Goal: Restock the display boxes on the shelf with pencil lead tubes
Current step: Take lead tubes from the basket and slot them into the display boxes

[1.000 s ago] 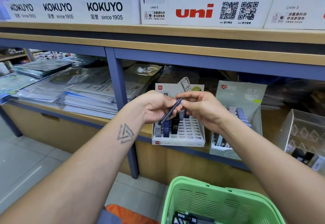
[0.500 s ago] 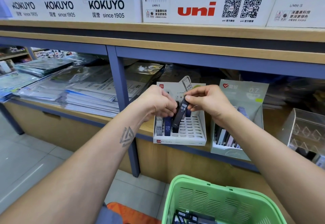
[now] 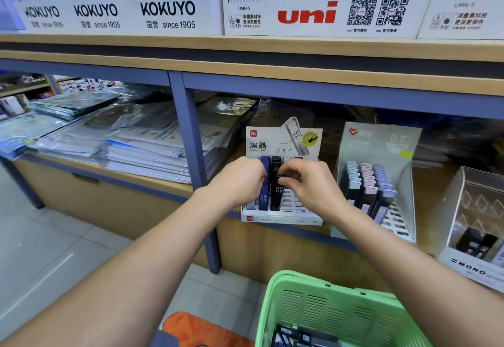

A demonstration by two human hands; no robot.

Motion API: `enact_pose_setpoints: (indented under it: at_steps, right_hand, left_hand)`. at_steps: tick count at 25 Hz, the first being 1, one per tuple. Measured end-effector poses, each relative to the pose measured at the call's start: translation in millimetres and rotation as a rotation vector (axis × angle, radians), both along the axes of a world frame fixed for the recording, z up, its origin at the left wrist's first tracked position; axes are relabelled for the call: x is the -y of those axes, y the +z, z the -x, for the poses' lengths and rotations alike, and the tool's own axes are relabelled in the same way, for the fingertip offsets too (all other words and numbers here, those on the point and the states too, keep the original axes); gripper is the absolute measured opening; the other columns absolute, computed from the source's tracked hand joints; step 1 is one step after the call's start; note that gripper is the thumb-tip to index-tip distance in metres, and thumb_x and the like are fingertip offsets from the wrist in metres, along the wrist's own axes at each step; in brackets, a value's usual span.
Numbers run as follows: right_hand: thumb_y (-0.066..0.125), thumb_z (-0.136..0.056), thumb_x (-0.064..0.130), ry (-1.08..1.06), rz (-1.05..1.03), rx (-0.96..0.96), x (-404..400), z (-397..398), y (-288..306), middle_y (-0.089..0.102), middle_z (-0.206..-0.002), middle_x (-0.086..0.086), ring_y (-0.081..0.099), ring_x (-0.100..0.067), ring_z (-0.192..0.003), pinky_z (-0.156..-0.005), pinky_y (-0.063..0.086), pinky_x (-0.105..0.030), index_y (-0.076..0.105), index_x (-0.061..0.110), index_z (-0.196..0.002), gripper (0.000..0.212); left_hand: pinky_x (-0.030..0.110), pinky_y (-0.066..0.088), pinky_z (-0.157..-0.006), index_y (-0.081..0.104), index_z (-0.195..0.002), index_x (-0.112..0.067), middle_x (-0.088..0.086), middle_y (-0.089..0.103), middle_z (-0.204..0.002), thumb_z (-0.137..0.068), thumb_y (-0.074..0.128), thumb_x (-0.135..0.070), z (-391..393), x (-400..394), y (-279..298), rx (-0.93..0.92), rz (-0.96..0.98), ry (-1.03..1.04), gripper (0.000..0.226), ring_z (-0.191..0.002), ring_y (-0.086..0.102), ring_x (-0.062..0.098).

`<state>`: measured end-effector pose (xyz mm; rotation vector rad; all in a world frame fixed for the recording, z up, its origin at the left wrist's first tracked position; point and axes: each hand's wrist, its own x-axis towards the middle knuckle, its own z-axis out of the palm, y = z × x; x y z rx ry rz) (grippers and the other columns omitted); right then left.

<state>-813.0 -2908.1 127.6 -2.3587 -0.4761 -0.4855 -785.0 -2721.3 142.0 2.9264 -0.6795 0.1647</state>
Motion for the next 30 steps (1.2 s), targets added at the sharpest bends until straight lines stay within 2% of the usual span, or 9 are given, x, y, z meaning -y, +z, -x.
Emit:
enact_pose_setpoints:
  at_steps: [3, 5, 7, 11, 13, 20, 24, 30]
  right_hand:
    - [0.076, -0.089, 0.016, -0.016, -0.001, -0.01, 0.4, -1.7, 1.2, 0.069, -0.085, 0.008, 0.063, -0.009, -0.081, -0.078, 0.056, -0.033, 0.075, 0.019, -0.098, 0.009]
    - [0.076, -0.09, 0.015, -0.017, 0.018, -0.02, 1.6, -3.7, 1.8, 0.067, -0.084, 0.009, 0.063, -0.009, -0.08, -0.077, 0.056, -0.034, 0.075, 0.019, -0.096, 0.008]
    - [0.075, -0.091, 0.014, -0.014, 0.023, -0.024, 2.1, -3.7, 0.0, 0.068, -0.085, 0.008, 0.063, -0.009, -0.082, -0.08, 0.056, -0.034, 0.076, 0.018, -0.097, 0.008]
    - [0.066, -0.095, 0.007, -0.001, 0.081, 0.003, -2.1, -4.2, -6.1, 0.072, -0.106, 0.002, 0.065, -0.013, -0.099, -0.091, 0.055, -0.033, 0.076, 0.017, -0.111, 0.022]
    - [0.064, -0.095, 0.006, 0.004, 0.112, 0.013, -4.6, -3.9, -4.8, 0.072, -0.109, 0.002, 0.065, -0.015, -0.102, -0.093, 0.055, -0.035, 0.076, 0.017, -0.112, 0.024]
    - [0.06, -0.094, 0.008, -0.052, 0.224, 0.05, -4.4, -1.6, 1.6, 0.072, -0.105, -0.002, 0.065, -0.02, -0.097, -0.082, 0.056, -0.038, 0.072, 0.017, -0.106, 0.019]
    - [0.064, -0.093, 0.005, 0.038, 0.115, 0.044, -4.4, 2.0, -5.0, 0.073, -0.102, 0.002, 0.065, -0.013, -0.095, -0.085, 0.055, -0.03, 0.075, 0.016, -0.105, 0.02]
    - [0.064, -0.093, 0.008, -0.029, 0.087, 0.014, -2.4, 1.1, -6.3, 0.071, -0.098, 0.002, 0.065, -0.016, -0.09, -0.078, 0.057, -0.036, 0.074, 0.018, -0.099, 0.015]
  left_hand:
    - [0.042, 0.056, -0.083, 0.072, -0.106, -0.016, 0.006, 0.072, -0.11, -0.096, 0.047, -0.02, -2.7, -11.2, -10.1, -0.049, -0.041, -0.028, 0.028, -0.099, 0.065, 0.03]
    - [0.042, 0.055, -0.086, 0.071, -0.112, -0.017, 0.005, 0.07, -0.118, -0.096, 0.046, -0.02, -2.8, -12.7, -10.4, -0.046, -0.037, -0.038, 0.03, -0.106, 0.064, 0.029]
    - [0.042, 0.056, -0.085, 0.072, -0.108, -0.016, 0.006, 0.071, -0.117, -0.096, 0.048, -0.019, -1.8, -10.4, -9.1, -0.038, -0.034, -0.049, 0.028, -0.105, 0.064, 0.029]
    - [0.042, 0.058, -0.079, 0.073, -0.101, -0.018, 0.005, 0.073, -0.108, -0.092, 0.047, -0.016, -2.3, -7.4, -7.3, -0.047, -0.021, -0.013, 0.027, -0.095, 0.067, 0.029]
    - [0.041, 0.058, -0.075, 0.073, -0.098, -0.019, 0.003, 0.073, -0.102, -0.089, 0.047, -0.013, -2.0, -7.6, -6.6, -0.047, -0.016, -0.005, 0.028, -0.089, 0.066, 0.027]
    - [0.042, 0.059, -0.076, 0.073, -0.103, -0.018, 0.003, 0.072, -0.102, -0.088, 0.048, -0.008, 0.1, -7.2, -4.9, -0.046, -0.02, -0.009, 0.03, -0.09, 0.066, 0.027]
    - [0.043, 0.058, -0.079, 0.073, -0.111, -0.017, 0.005, 0.072, -0.105, -0.089, 0.052, -0.005, 2.0, -6.8, -0.4, -0.022, 0.025, -0.018, 0.033, -0.095, 0.066, 0.026]
    - [0.042, 0.058, -0.086, 0.073, -0.115, -0.014, 0.007, 0.072, -0.112, -0.092, 0.057, -0.006, 3.7, -5.8, 2.1, -0.016, 0.081, -0.004, 0.03, -0.1, 0.067, 0.025]
